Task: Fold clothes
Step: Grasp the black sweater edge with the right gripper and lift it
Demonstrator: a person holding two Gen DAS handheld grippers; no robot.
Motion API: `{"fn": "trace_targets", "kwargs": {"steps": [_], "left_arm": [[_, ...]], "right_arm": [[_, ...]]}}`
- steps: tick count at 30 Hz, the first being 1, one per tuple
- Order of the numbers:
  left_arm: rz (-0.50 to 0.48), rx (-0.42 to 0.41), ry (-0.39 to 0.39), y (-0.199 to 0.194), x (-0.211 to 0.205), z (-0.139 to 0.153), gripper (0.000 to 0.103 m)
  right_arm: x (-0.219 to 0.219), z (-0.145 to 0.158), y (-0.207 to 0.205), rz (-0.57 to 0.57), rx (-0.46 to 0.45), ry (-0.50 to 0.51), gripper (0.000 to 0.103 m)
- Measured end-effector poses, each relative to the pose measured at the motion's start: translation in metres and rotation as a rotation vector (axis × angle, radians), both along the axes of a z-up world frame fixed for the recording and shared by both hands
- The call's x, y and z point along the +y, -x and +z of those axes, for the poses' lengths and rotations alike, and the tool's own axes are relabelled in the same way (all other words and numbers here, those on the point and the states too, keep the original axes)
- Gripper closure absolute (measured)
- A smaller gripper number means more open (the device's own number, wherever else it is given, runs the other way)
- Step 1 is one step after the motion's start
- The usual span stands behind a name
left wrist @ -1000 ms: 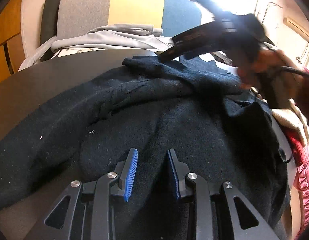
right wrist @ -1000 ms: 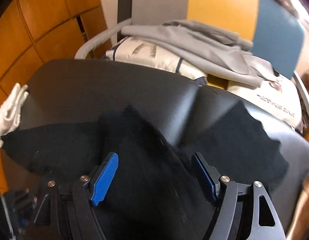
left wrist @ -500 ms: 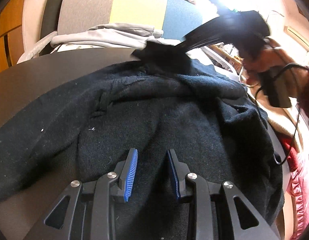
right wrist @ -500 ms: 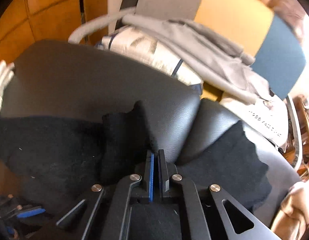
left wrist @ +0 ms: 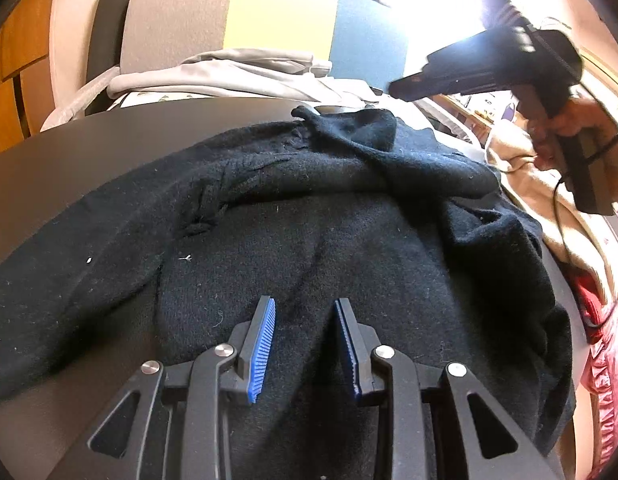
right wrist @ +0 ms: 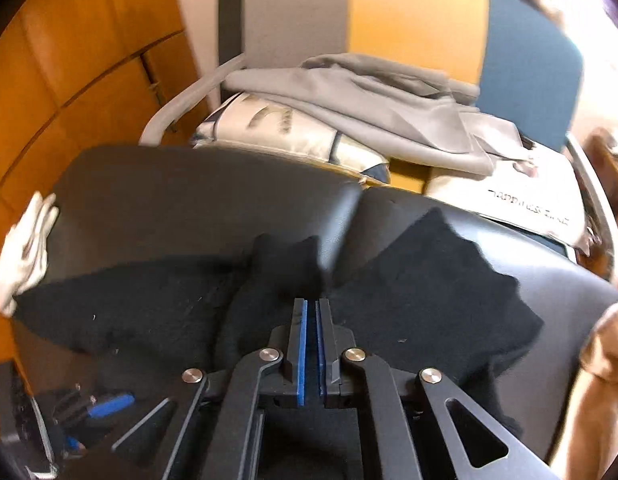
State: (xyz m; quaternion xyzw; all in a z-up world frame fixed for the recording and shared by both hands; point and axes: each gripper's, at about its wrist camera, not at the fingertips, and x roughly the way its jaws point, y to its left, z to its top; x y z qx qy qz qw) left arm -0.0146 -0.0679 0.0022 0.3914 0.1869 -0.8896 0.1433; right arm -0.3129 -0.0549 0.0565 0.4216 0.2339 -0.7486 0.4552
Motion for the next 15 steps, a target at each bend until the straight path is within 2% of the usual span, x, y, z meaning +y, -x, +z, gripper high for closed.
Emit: {"fn": "trace_targets", "kwargs": {"steps": [1, 2, 3, 4, 6, 7, 8, 9, 11, 15], "left_arm": [[0.0, 0.003, -0.007, 0.0, -0.001, 0.0, 0.073], [0.0, 0.006, -0.012, -0.001, -0.001, 0.0, 0.073], [0.0, 0.009, -0.018, -0.002, -0.002, 0.0, 0.073], [0.001, 0.012, -0.023, -0.002, -0.003, -0.001, 0.073], [0.002, 0.016, -0.031, -0.002, -0.004, -0.001, 0.073], [0.004, 0.017, -0.032, -0.003, -0.004, -0.001, 0.073], [0.005, 0.018, -0.033, -0.003, -0.004, -0.001, 0.073], [0.006, 0.019, -0.036, -0.004, -0.005, -0.001, 0.073], [0.006, 0.022, -0.041, -0.005, -0.005, -0.001, 0.073], [0.007, 0.025, -0.046, -0.006, -0.006, -0.001, 0.073]], "right_arm": [[-0.003, -0.004, 0.0, 0.003, 0.004, -0.003, 0.055], [-0.007, -0.009, 0.003, -0.003, 0.004, -0.003, 0.015], [-0.012, -0.014, 0.005, -0.008, 0.005, -0.003, 0.006], [-0.017, -0.02, 0.008, -0.01, 0.0, -0.01, 0.008], [-0.03, -0.032, 0.013, -0.007, -0.019, -0.038, 0.02], [-0.035, -0.038, 0.016, -0.009, -0.029, -0.059, 0.046], [-0.039, -0.045, 0.017, -0.011, -0.032, -0.095, 0.101], [-0.043, -0.053, 0.017, -0.013, -0.029, -0.139, 0.096], [-0.044, -0.06, 0.01, 0.019, -0.004, -0.17, 0.099], [-0.017, -0.044, -0.001, 0.004, 0.048, -0.131, 0.099]]}}
